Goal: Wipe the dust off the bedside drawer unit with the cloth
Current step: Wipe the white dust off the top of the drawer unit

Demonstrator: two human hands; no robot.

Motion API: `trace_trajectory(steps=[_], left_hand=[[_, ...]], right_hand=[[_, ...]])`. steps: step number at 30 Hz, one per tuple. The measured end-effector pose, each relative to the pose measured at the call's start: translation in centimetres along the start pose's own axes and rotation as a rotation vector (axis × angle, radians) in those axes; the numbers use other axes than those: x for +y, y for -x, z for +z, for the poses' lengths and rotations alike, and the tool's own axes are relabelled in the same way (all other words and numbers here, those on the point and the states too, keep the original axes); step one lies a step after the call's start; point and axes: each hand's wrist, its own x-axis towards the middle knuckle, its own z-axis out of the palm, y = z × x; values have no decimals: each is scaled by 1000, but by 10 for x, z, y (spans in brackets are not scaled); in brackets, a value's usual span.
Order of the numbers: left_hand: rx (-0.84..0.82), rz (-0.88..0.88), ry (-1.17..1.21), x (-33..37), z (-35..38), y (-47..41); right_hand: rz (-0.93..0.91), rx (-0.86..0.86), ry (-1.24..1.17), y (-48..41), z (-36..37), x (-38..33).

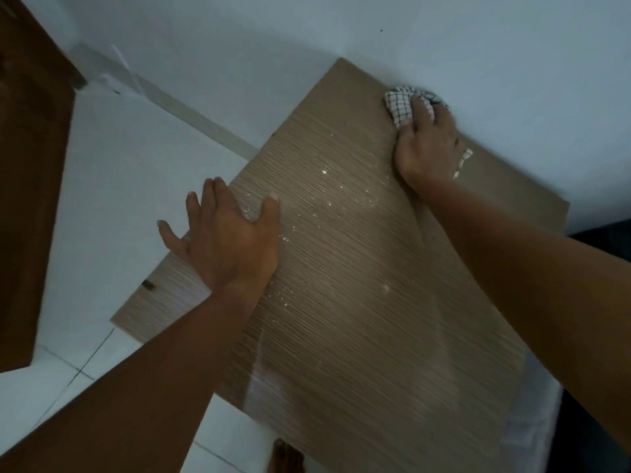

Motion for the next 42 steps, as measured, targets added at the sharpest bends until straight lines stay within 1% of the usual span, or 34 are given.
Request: trace_trajectory(steps=[2,5,8,12,14,17,19,25,30,32,34,36,38,40,42], left_hand=[[1,4,-7,0,-1,-2],[7,33,-51,-1,-2,-2],[-19,63,-60,-1,-5,2],[-98,58,-9,-1,-13,1],[-148,114,34,-8,-20,-3],[-217,224,179,-35,-35,-6],[-221,283,243,-59,-48,2],[-177,386,257,-125,-77,46],[-254,323,378,-171,-101,67],[-290,305,392,-181,-111,71],[-310,276,385,-186,-117,66],[-344,235,369,-180,-127,63],[-332,241,289,-167,-133,58],[-338,252,198,-150,-133,51],[-386,253,153,-125,-128,40]], right_hand=[[-58,-4,12,-4,3,-8],[-184,-92,39,-1,9,-20],[-298,-155,36,23,13,-27],[-410,-228,39,93,11,-35],[-447,-262,41,136,8,-41],[-518,-300,30,203,8,-50],[-547,-298,36,242,10,-54],[-602,-301,-29,340,13,-70],[-530,-168,-179,417,27,-80],[-562,-179,-217,438,28,-83],[-568,-231,-328,441,20,-89],[-531,-218,-466,427,3,-93],[-466,-149,-530,396,-18,-98],[-345,-117,-521,349,-38,-103],[-247,-88,-482,291,-48,-100]])
